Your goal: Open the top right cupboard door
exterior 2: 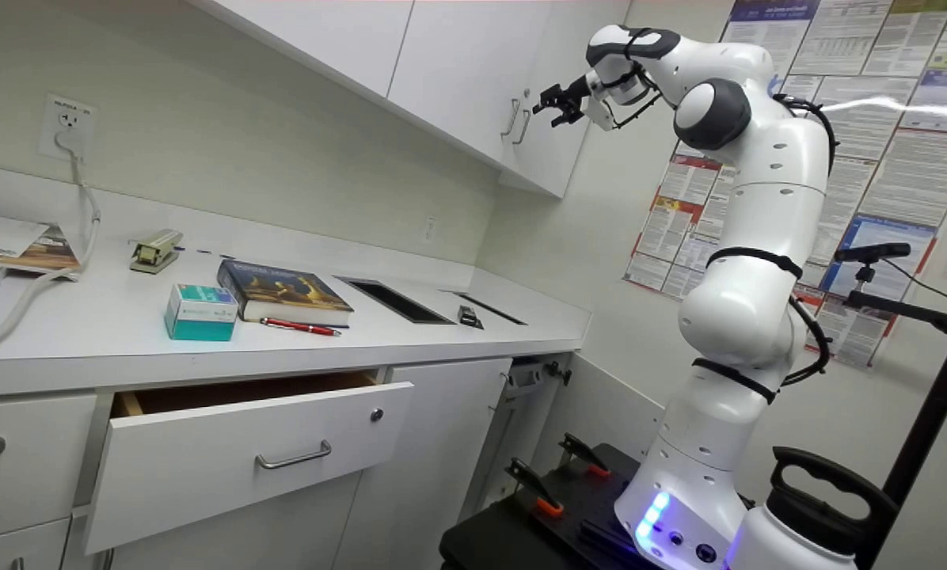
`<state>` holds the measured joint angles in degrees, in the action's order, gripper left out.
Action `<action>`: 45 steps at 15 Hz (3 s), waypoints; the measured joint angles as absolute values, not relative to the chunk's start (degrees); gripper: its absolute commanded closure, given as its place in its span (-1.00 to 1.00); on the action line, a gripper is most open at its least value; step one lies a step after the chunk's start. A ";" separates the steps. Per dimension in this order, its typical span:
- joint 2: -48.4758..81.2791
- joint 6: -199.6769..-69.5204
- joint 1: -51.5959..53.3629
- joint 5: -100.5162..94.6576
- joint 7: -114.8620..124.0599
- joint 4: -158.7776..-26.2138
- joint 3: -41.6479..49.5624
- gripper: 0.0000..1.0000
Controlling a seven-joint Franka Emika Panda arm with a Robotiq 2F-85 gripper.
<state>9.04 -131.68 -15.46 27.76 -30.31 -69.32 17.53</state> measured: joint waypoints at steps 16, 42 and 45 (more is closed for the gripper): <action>14.01 -136.87 -15.18 26.84 -29.99 -68.46 17.55 -1.00; 22.56 -138.70 -15.82 27.04 -25.63 -59.21 17.67 0.95; 22.55 -138.64 -15.79 26.78 -25.40 -59.18 17.78 0.95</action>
